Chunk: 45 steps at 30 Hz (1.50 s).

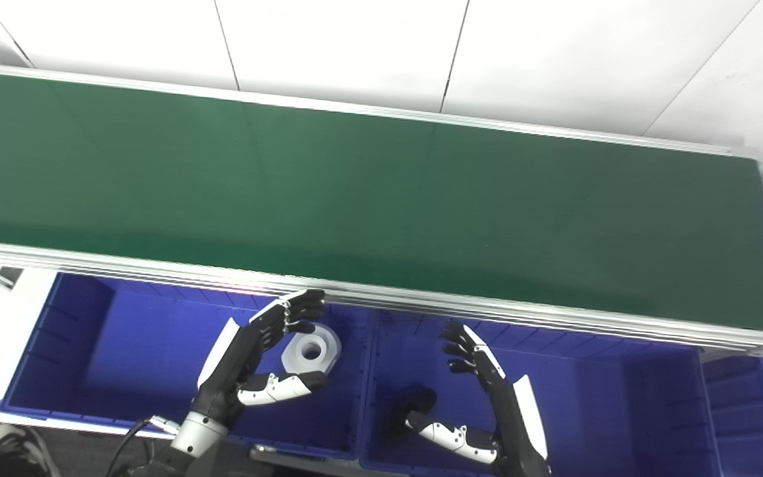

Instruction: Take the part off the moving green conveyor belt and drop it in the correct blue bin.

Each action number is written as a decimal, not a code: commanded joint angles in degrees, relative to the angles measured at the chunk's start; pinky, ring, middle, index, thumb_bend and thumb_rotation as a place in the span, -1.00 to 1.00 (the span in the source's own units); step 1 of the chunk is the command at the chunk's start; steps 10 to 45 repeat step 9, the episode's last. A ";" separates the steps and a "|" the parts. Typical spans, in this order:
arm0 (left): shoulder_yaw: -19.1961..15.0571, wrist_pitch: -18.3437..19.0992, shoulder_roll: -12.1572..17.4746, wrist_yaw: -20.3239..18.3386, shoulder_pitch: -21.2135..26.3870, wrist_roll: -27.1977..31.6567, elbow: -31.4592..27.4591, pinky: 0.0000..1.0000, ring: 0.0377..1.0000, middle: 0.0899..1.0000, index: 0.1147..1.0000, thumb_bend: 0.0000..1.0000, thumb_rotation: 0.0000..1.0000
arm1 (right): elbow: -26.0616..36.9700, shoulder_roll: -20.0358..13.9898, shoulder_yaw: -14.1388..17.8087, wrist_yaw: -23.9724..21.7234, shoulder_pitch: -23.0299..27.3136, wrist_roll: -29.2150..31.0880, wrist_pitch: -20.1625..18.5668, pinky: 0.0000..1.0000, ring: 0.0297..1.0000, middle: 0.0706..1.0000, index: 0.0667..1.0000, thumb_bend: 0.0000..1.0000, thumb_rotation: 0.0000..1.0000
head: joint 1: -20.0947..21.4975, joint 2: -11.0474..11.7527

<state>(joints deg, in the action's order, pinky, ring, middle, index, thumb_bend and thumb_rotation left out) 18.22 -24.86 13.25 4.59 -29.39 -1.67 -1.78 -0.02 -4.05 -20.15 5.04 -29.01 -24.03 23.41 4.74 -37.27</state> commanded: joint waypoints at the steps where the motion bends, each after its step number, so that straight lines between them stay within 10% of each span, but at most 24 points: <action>1: -0.53 -2.06 0.05 -0.42 -0.63 0.18 -0.72 0.44 0.53 0.58 0.56 0.58 0.01 | 0.57 0.30 -0.38 1.49 0.19 -0.50 3.26 0.41 0.57 0.66 0.76 0.70 -0.27 | -0.03 0.04; 9: -1.64 -2.06 0.36 -0.90 -0.52 -0.23 -0.55 0.43 0.52 0.56 0.54 0.60 0.03 | 0.53 1.41 -0.58 2.28 0.06 -1.80 2.73 0.37 0.55 0.65 0.75 0.73 -0.30 | 6.34 1.15; 45: -1.64 -2.06 0.36 -0.90 -0.52 -0.23 -0.55 0.43 0.52 0.56 0.54 0.60 0.03 | 0.53 1.41 -0.58 2.28 0.06 -1.80 2.73 0.37 0.55 0.65 0.75 0.73 -0.30 | 6.34 1.15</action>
